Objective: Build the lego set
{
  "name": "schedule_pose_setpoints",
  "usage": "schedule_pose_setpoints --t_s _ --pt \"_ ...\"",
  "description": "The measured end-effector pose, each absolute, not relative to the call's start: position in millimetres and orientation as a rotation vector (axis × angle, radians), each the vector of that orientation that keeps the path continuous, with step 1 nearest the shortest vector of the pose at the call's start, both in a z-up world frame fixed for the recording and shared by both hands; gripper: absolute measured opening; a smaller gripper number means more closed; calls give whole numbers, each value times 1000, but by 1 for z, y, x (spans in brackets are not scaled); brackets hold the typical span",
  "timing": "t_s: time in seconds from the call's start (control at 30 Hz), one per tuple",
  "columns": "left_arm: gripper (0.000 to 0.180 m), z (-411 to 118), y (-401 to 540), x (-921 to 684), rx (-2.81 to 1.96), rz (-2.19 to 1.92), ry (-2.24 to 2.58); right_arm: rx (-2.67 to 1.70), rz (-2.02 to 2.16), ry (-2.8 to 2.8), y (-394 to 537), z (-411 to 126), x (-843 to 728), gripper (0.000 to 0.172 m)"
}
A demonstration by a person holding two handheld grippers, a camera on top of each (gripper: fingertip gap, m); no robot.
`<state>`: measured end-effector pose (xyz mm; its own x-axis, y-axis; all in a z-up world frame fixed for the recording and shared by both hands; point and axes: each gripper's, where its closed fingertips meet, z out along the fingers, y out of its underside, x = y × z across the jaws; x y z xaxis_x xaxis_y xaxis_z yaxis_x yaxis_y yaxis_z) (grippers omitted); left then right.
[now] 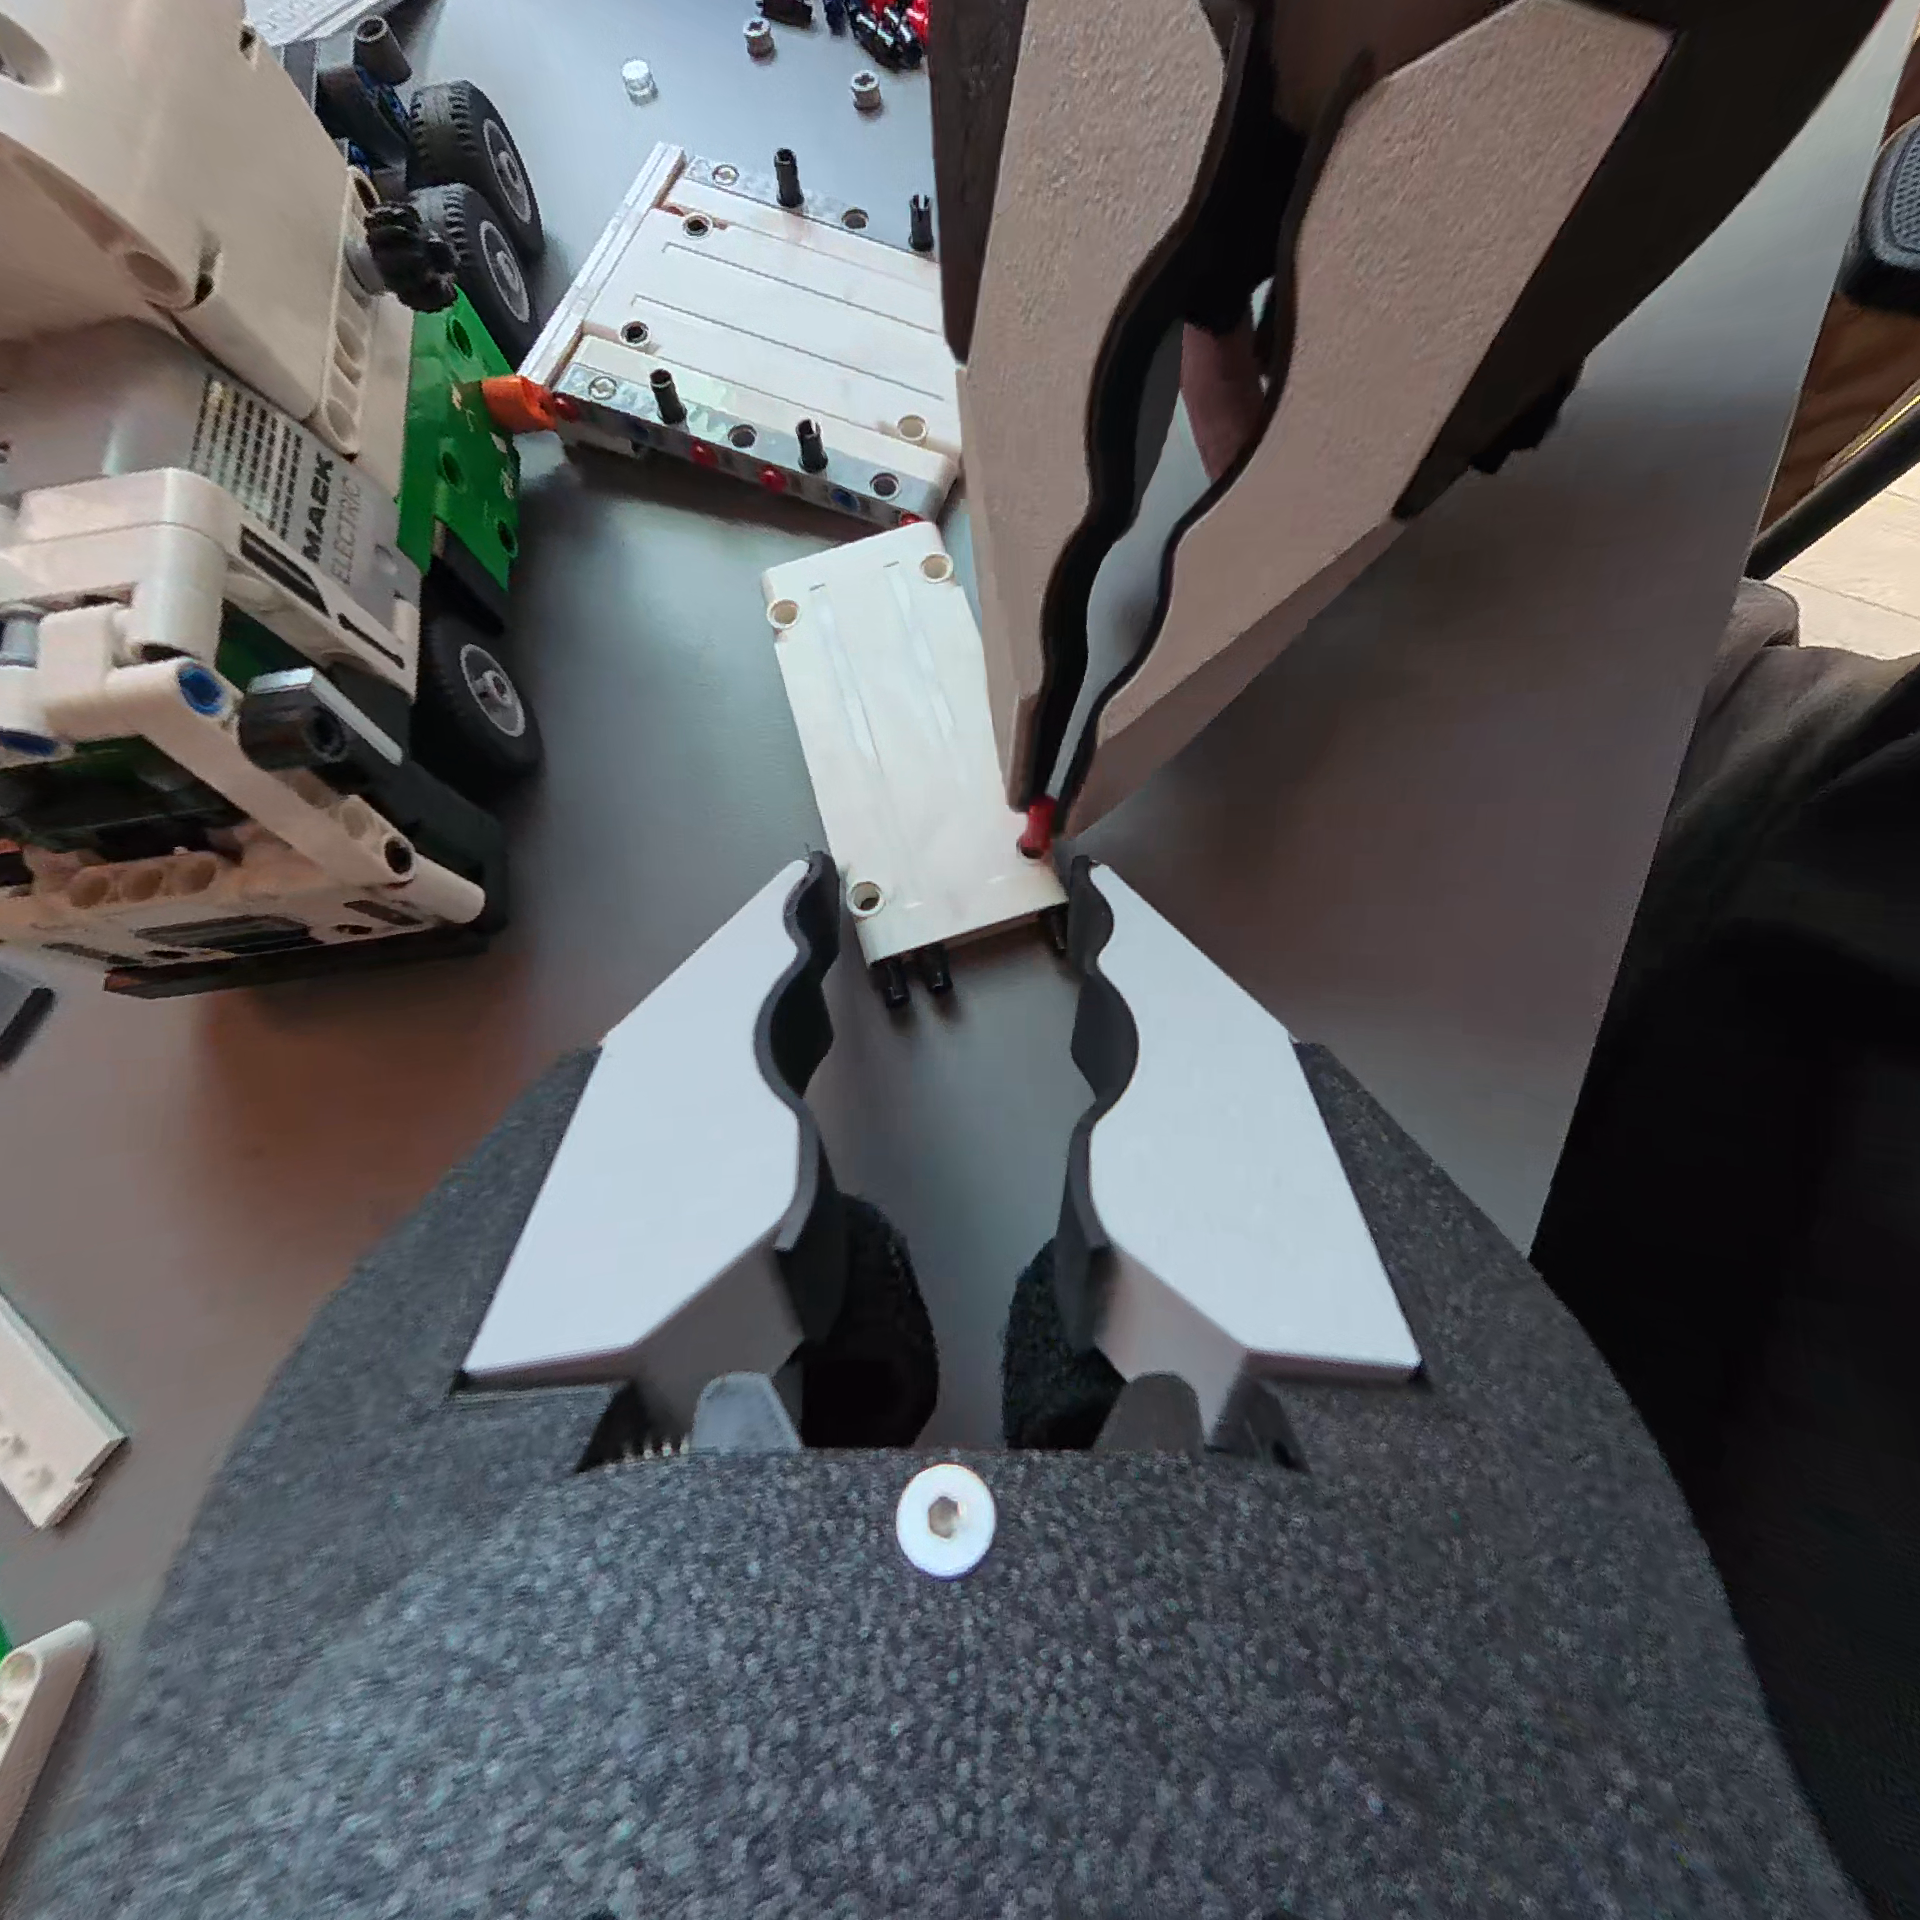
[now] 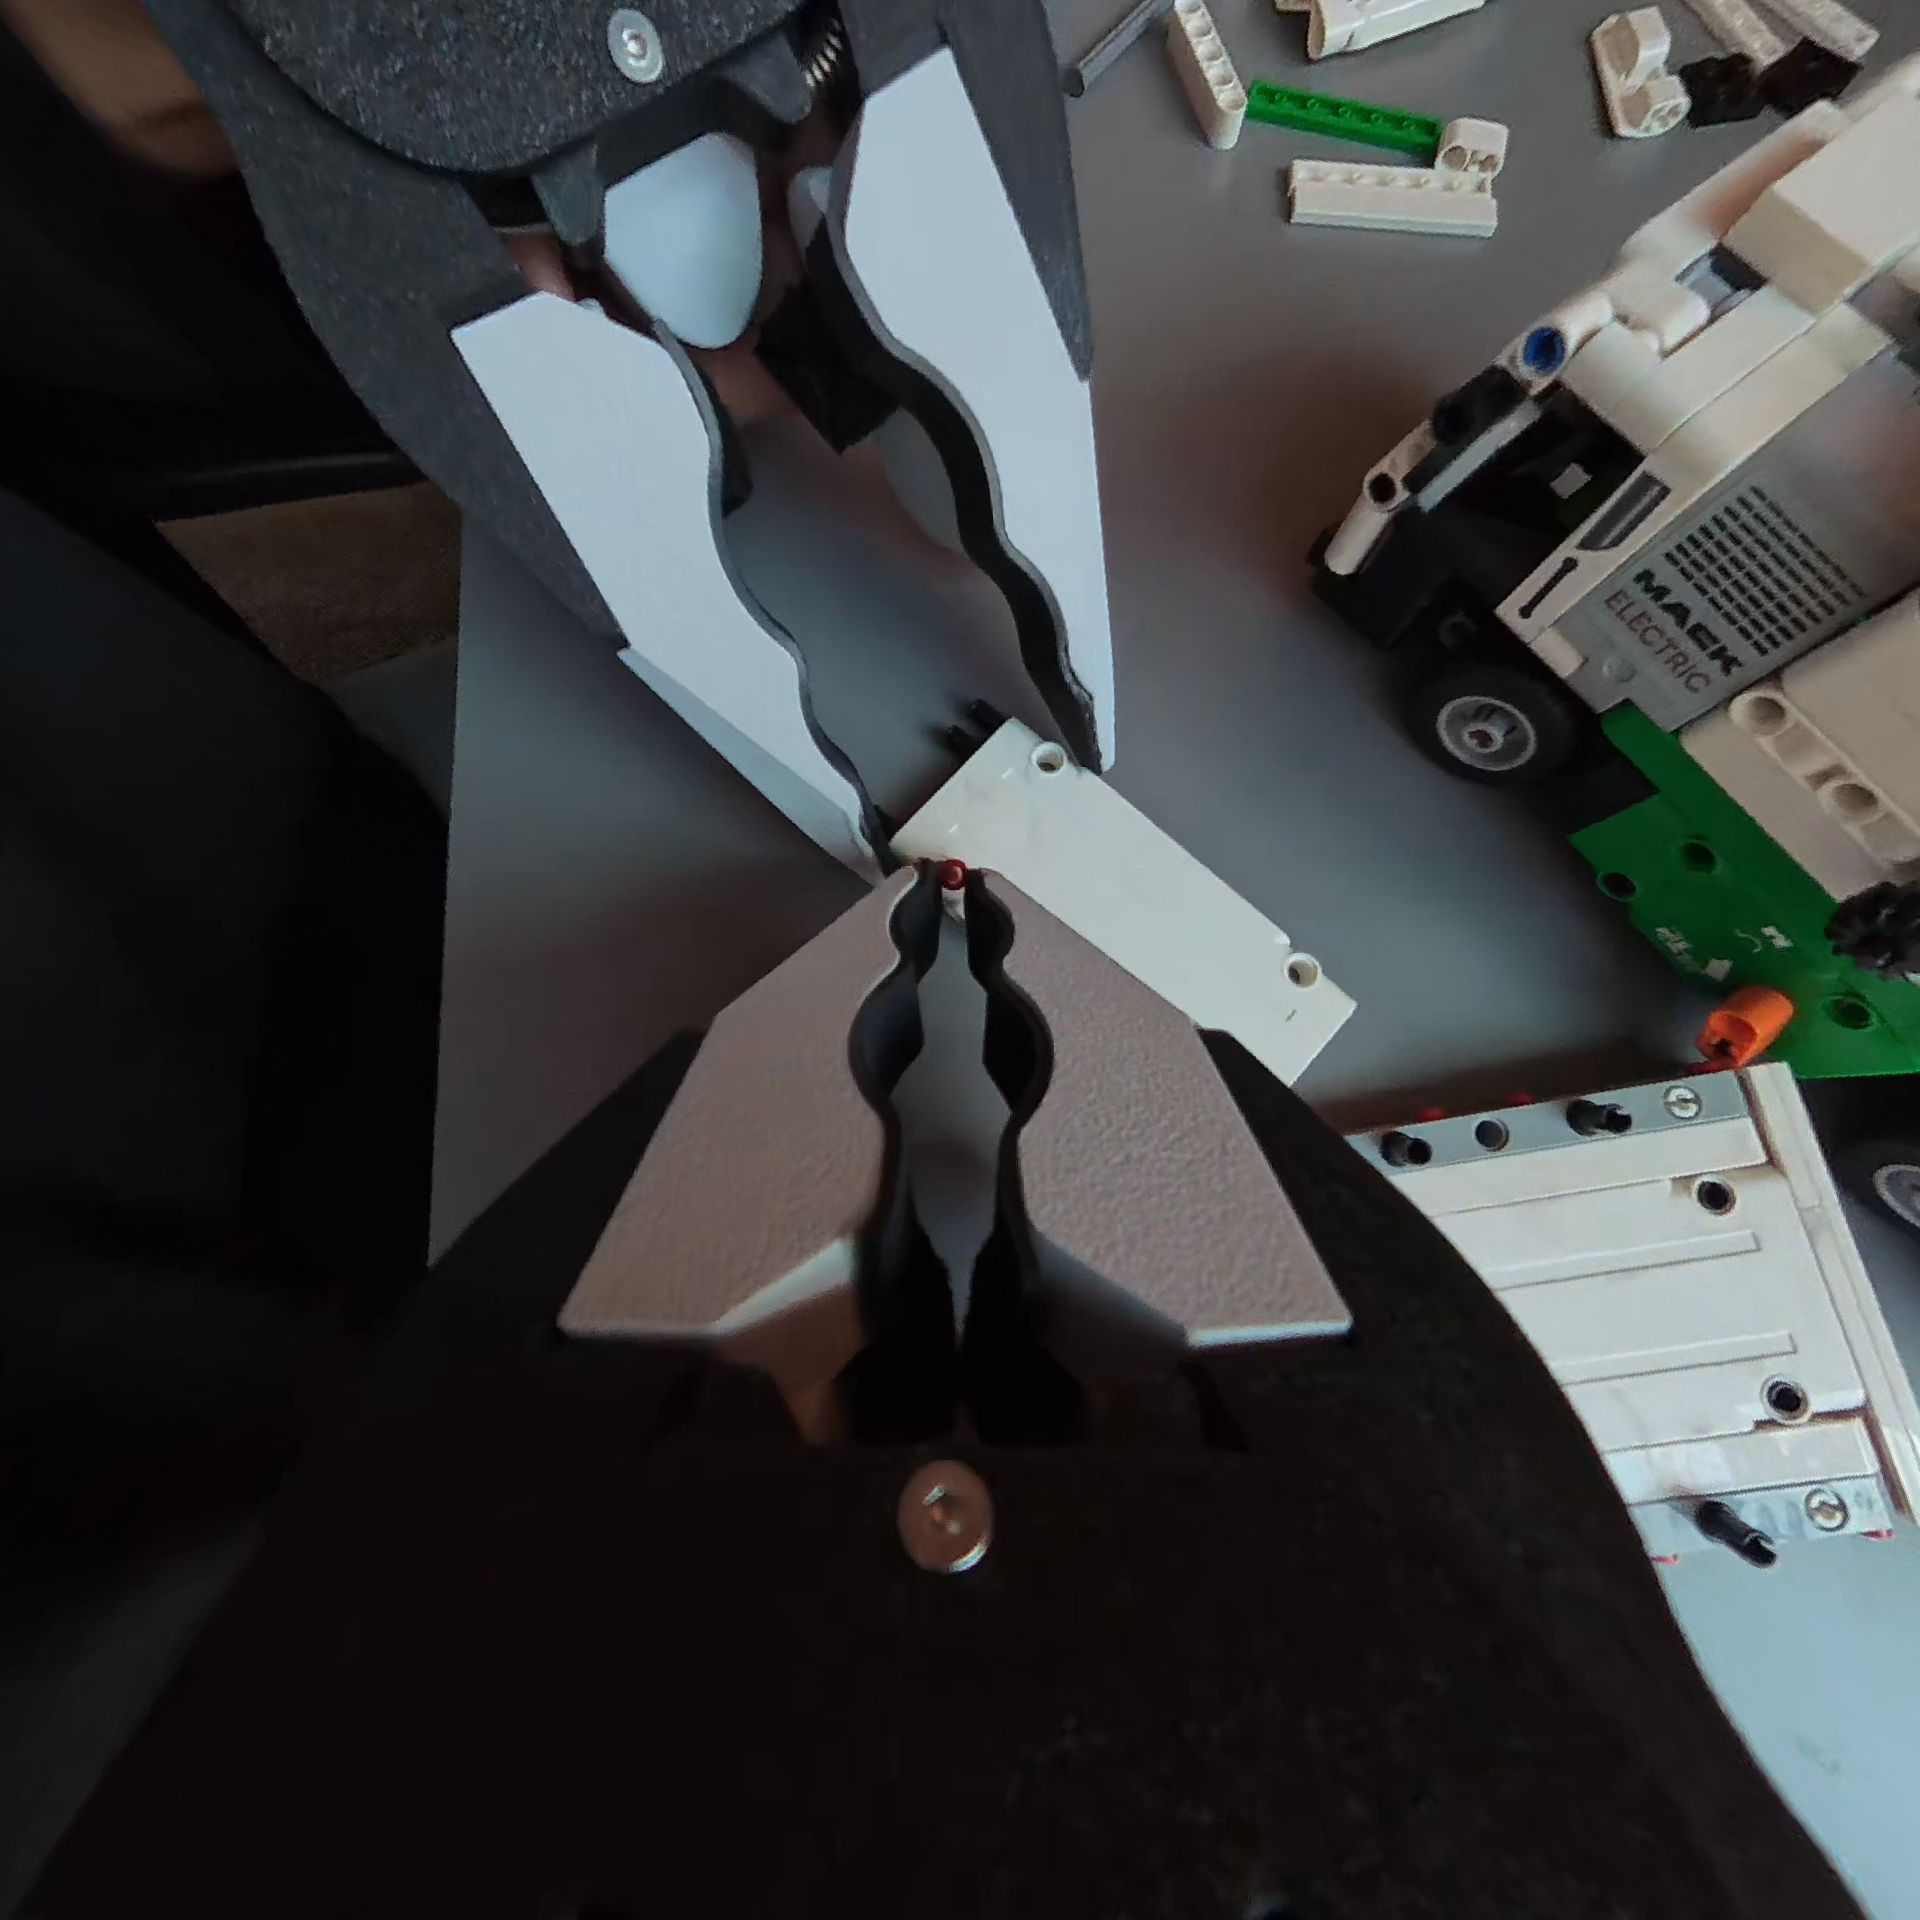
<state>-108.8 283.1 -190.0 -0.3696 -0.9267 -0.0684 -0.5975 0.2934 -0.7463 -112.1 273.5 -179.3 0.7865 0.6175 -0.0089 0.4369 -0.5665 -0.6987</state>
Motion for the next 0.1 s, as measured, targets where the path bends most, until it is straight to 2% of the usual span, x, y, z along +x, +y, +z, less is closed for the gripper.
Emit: schedule_pose_setpoints --t_s 0.03,0.1 --pt "43 -190 283 -109 -1361 -877 2071 -2275 351 -802 271 -180 -114 3" --pt "43 -190 283 -109 -1367 -883 2073 -2281 330 -849 272 -180 -113 3"
